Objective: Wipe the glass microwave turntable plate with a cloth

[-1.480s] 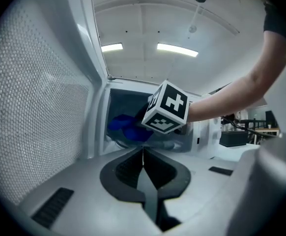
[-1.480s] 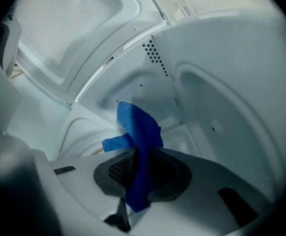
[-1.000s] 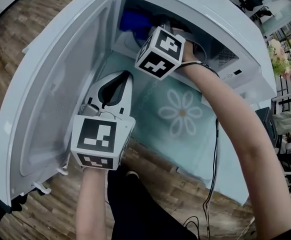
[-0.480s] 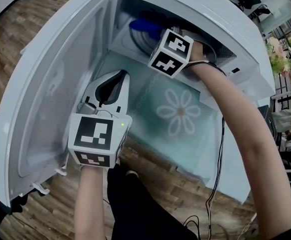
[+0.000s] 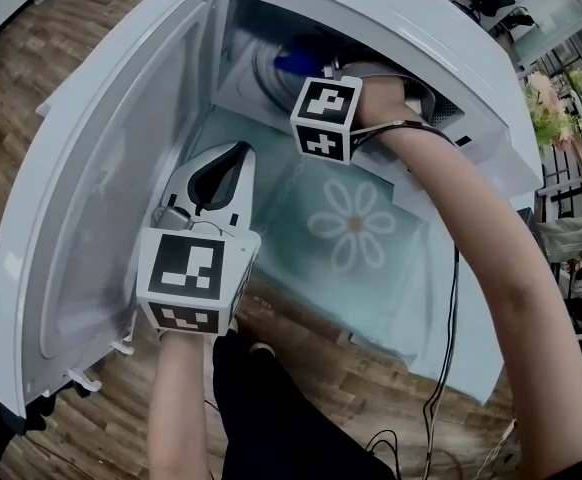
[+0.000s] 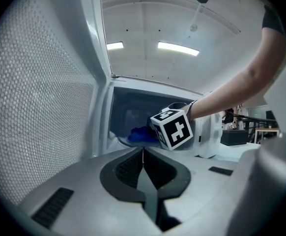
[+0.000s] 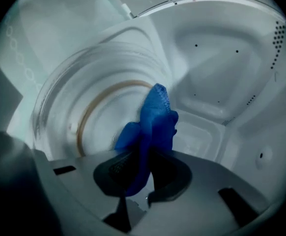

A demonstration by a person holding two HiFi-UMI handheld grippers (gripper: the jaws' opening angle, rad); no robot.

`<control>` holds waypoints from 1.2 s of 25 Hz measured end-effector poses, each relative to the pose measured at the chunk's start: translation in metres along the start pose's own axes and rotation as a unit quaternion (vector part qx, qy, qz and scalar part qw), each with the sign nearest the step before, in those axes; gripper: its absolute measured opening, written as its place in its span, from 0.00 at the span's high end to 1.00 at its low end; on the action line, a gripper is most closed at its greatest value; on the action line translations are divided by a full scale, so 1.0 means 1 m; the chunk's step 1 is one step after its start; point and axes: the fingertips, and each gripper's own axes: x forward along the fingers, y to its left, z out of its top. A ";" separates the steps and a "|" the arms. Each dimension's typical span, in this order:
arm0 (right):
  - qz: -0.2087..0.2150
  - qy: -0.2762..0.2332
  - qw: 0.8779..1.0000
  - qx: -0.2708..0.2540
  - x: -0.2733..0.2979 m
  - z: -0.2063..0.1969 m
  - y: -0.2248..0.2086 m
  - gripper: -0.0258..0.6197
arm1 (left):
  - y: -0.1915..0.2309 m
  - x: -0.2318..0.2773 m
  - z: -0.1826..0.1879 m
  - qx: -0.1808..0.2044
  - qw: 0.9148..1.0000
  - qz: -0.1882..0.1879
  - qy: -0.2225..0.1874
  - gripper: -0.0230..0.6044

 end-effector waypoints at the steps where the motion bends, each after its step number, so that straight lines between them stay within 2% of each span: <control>1: 0.011 0.015 1.000 -0.014 0.001 -0.004 0.003 0.89 | 0.000 0.000 0.001 0.002 1.000 0.000 0.000 0.95; 5: 0.056 0.074 0.994 -0.059 0.004 -0.023 0.016 0.89 | -0.002 0.000 0.002 0.004 1.000 -0.001 -0.001 0.95; 12: 0.098 0.153 0.978 -0.104 0.010 -0.057 0.037 0.89 | -0.008 0.002 0.001 0.010 1.000 -0.003 0.001 0.95; 16: 0.115 0.175 0.971 -0.115 0.011 -0.069 0.046 0.89 | -0.009 0.002 0.000 0.009 1.000 -0.003 0.002 0.95; 19: 0.115 0.175 0.971 -0.111 0.010 -0.069 0.046 0.89 | -0.011 0.002 0.000 0.010 1.000 -0.004 0.002 0.95; 26: 0.096 0.139 0.985 -0.039 0.008 -0.055 0.033 0.89 | -0.010 -0.002 -0.003 0.010 1.000 -0.003 0.005 0.95; 28: 0.072 0.098 0.992 0.021 0.003 -0.042 0.019 0.89 | -0.010 -0.003 -0.003 0.012 1.000 -0.003 0.006 0.95; 30: 0.044 0.053 0.994 0.089 -0.005 -0.029 0.001 0.89 | -0.009 -0.005 -0.003 0.012 1.000 -0.001 0.006 0.95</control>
